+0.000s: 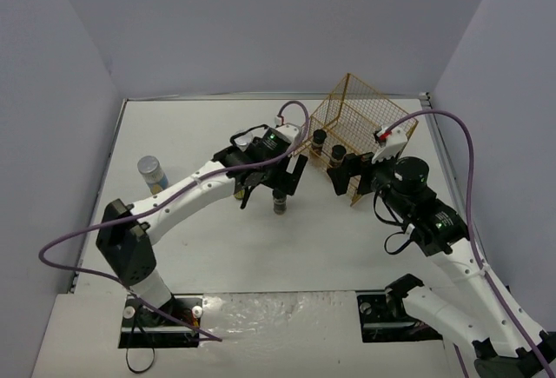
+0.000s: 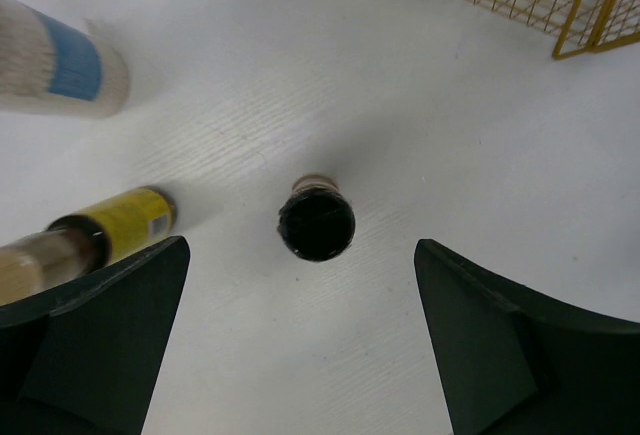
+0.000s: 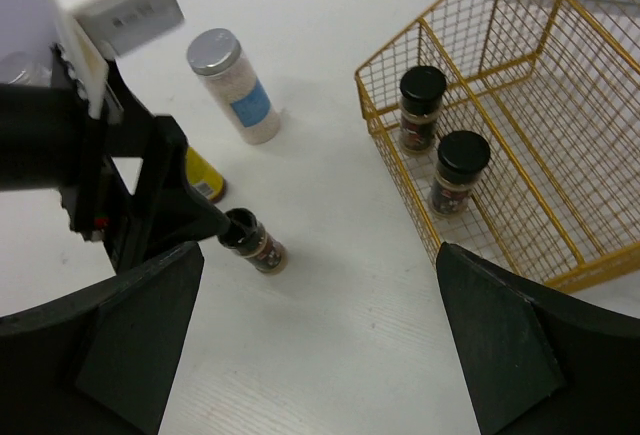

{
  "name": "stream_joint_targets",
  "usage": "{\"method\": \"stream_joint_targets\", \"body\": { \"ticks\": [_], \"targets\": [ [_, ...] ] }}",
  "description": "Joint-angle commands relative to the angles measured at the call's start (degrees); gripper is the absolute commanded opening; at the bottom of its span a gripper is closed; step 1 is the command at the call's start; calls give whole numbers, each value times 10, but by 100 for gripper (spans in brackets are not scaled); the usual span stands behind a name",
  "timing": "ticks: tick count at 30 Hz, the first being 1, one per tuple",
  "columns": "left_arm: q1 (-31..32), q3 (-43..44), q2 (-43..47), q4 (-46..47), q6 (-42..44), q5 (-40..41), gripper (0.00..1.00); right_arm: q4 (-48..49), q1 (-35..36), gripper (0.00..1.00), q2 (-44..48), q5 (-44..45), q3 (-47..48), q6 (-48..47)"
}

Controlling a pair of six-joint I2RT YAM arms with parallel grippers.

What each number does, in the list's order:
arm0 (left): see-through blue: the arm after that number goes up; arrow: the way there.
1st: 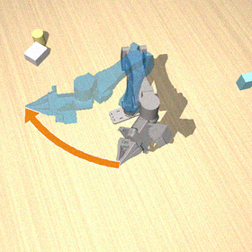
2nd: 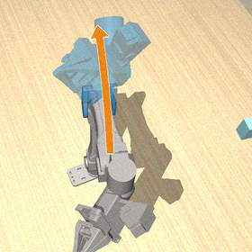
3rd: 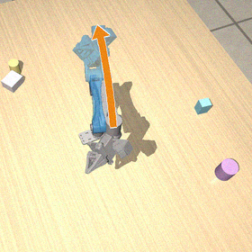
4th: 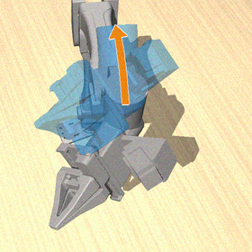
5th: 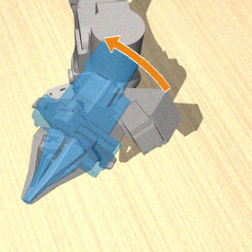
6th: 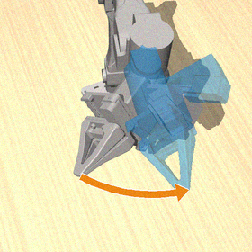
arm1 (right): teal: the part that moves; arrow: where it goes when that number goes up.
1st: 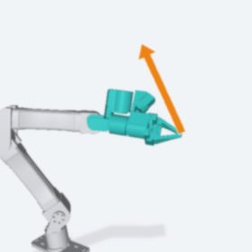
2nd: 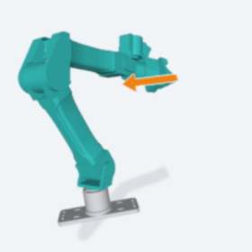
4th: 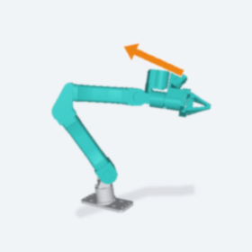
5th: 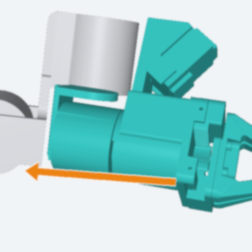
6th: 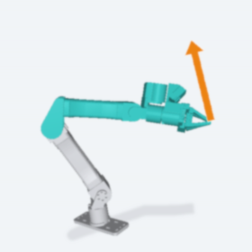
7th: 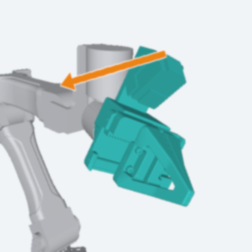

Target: Organize the condiment bottles

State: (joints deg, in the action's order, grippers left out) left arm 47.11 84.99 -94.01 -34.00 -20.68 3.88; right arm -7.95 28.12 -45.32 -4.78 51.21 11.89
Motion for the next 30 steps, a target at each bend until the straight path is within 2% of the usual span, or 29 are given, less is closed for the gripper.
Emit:
{"method": "stream_joint_targets", "body": {
  "ticks": [1, 4, 6, 10, 18, 24, 30],
  "targets": [
    [-15, 47, 138, 26, 30, 88, 94, 51, 0, 100, -20, -80, 58, -39],
    [-22, 38, 226, 5, 46, 199, 97, 60, 2, 100, -50, -95, 70, -51],
    [-24, 20, 272, -6, 54, 235, 97, 65, 3, 100, -71, -116, 74, -51],
    [-30, -76, 402, -21, 51, 282, 97, 94, 24, 100, -138, -129, 68, -66],
    [-31, -226, 635, -74, 5, 292, 97, 128, 109, 100, -260, -81, 73, -100],
    [-30, -297, 723, -118, -18, 271, 97, 160, 150, 100, -351, -44, 65, -107],
    [-31, -374, 773, -67, -18, 234, 97, 191, 159, 99, -401, -23, 55, -105]
  ]
}}
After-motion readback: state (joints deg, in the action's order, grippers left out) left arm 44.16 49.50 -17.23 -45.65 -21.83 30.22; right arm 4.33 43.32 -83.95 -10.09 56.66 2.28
